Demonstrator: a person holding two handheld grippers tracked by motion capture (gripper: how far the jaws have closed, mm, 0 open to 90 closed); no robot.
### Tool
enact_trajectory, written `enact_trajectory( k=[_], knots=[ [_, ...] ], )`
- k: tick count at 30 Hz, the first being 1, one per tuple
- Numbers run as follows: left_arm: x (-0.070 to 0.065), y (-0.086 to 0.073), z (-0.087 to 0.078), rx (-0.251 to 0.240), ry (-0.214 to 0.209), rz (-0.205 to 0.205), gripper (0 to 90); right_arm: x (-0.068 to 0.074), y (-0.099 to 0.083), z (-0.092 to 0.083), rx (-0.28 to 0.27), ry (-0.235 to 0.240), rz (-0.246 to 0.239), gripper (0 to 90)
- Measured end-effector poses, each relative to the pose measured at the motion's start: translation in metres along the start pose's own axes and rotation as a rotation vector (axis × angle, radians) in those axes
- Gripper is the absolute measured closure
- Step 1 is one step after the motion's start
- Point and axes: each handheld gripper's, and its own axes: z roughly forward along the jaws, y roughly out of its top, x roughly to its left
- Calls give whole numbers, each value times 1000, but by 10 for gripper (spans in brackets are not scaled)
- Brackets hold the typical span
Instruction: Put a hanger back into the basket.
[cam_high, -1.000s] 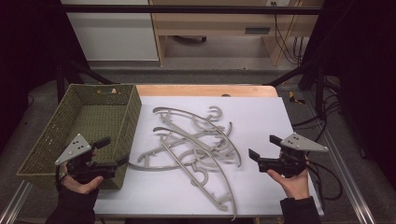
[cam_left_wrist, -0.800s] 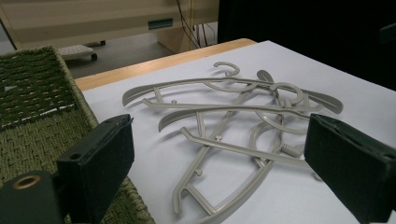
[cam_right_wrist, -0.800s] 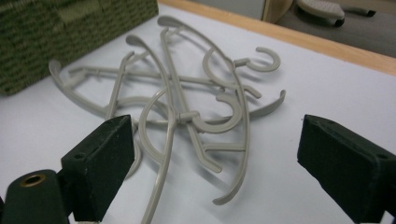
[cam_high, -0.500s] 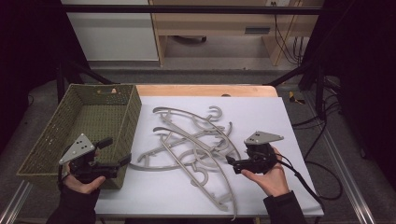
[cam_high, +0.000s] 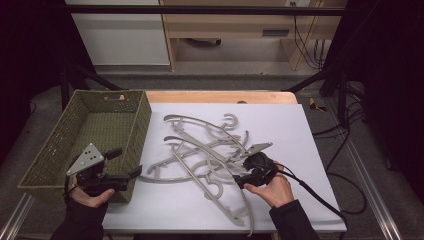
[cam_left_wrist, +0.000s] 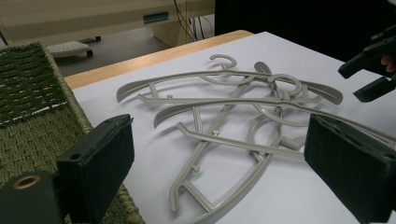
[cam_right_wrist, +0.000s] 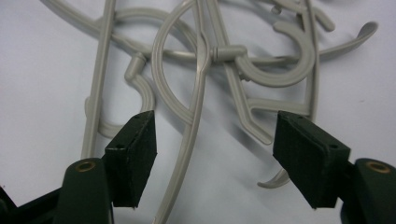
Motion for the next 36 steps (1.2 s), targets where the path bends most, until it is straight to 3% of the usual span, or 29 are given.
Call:
enact_trajectory(
  k=[12,24,28,36],
  knots=[
    [0,0,-1,-4,7,2,79,3,0,21,100,22,-8,403],
    [-1,1,-1,-4,7,5,78,5,0,42,221,43,22,517],
    [-1,1,-1,-7,8,6,78,5,-1,47,237,39,2,538],
    [-2,1,-1,-7,6,7,79,5,0,54,263,53,45,672]
  ],
)
